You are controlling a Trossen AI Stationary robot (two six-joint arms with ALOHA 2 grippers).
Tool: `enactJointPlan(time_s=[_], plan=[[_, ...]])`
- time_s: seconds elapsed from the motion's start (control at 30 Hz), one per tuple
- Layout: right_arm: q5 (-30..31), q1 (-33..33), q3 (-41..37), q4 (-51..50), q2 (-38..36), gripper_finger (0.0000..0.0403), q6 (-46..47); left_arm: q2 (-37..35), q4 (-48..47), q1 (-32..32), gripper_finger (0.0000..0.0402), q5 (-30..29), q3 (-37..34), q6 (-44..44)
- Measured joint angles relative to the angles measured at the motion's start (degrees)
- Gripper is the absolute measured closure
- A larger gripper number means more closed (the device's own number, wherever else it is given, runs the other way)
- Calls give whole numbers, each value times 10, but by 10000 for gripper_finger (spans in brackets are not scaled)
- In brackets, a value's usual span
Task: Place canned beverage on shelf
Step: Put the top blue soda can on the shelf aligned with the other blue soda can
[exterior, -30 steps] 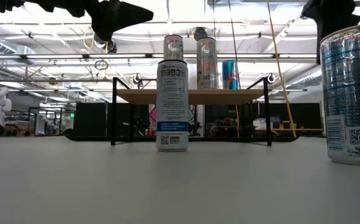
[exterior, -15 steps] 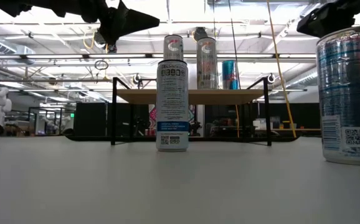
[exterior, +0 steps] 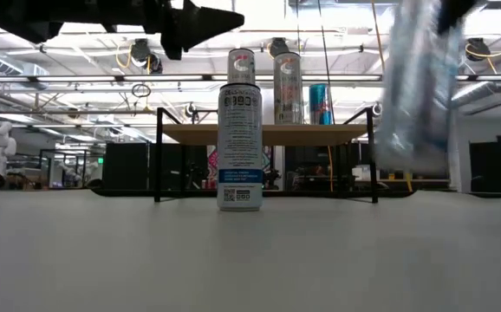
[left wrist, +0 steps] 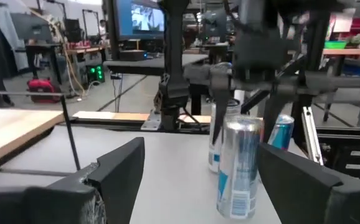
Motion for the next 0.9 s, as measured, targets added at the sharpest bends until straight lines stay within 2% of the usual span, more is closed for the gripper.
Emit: enactJointPlan(time_s=[0.17, 0.27, 0.47, 0.67, 0.9], plan=[[112, -3, 48, -1, -2, 220, 30, 18, -1, -6, 95, 0, 16, 49], [151, -4, 62, 6, -2, 218, 32, 22, -12, -11, 80, 1, 27, 68], [173, -4, 65, 27, -2, 220, 41, 22, -49, -14, 10, 1, 36, 110], [213, -7, 65, 69, -2, 217, 18, 22, -62, -11, 21, 1, 37, 105], [213, -26, 66, 116, -2, 217, -46, 22, -73, -11, 22, -22, 37, 92]])
